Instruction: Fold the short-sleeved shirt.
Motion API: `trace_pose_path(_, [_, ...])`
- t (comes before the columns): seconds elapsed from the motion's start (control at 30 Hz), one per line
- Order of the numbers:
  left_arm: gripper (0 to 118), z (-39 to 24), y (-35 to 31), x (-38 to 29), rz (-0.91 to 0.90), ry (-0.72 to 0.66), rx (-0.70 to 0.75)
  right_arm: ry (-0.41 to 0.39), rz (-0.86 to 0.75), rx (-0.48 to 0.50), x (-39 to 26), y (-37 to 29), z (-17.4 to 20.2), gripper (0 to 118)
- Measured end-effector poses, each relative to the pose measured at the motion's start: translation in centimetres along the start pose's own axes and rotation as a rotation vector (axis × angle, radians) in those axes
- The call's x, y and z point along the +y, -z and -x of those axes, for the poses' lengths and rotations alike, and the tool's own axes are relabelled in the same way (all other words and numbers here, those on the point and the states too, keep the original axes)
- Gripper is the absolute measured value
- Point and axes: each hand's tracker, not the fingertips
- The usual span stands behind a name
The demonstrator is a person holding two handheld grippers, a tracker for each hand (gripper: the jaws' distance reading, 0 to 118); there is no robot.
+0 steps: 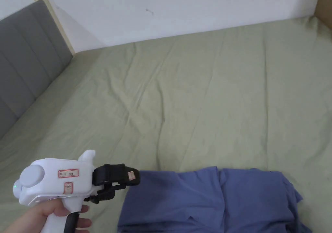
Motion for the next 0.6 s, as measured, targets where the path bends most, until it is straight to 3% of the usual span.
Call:
trace_pose_path(0.07, [113, 1.1, 0.9, 0.0, 0.021, -0.076, -0.057, -0.010, 0.015, 0.006, 0.0, 0.4, -0.4, 0])
trace_pose_path(0.13, [98, 4.0, 2.9, 0.6, 0.029, -0.084, -0.061, -0.014, 0.032, 0.005, 0.3, 1.1, -0.1, 0])
trace_pose_path(0.2, [48, 2.9, 5.3, 1.1, 0.112, 0.010, -0.075, -0.019, 0.043, 0.013, 0.4, 1.4, 0.1, 0])
trace_pose_path(0.23, [17, 2.5, 5.6, 1.3, 0.077, -0.030, -0.070, -0.023, 0.046, 0.013, 0.6, 1.5, 0.3, 0])
trace_pose_path(0.27, [10, 2.1, 6.2, 0.4, 0.102, -0.022, -0.105, -0.031, 0.050, 0.012, 0.8, 1.6, 0.5, 0])
trace_pose_path(0.33, [10, 1.0, 7.5, 0.0, 0.159, 0.043, -0.082, -0.045, 0.047, 0.015, 1.3, 1.6, 1.4, 0])
trace_pose_path(0.37, [10, 0.5, 8.0, -0.3, 0.230, 0.003, -0.130, -0.051, 0.041, 0.018, 1.5, 1.5, 1.7, 0])
trace_pose_path(0.47, [10, -1.3, 6.6, -0.6, 0.193, 0.016, -0.101, -0.068, 0.027, 0.025, 1.8, 1.3, 2.3, 0])
trace_pose_path(0.5, [10, -1.2, 5.7, -0.4, 0.139, 0.082, 0.001, -0.073, 0.023, 0.026, 1.8, 1.2, 2.5, 0])
trace_pose_path(0.6, [9, 2.0, 2.2, 1.8, 0.130, 0.077, 0.104, -0.075, 0.014, 0.042, 1.8, 1.1, 2.7, 0])
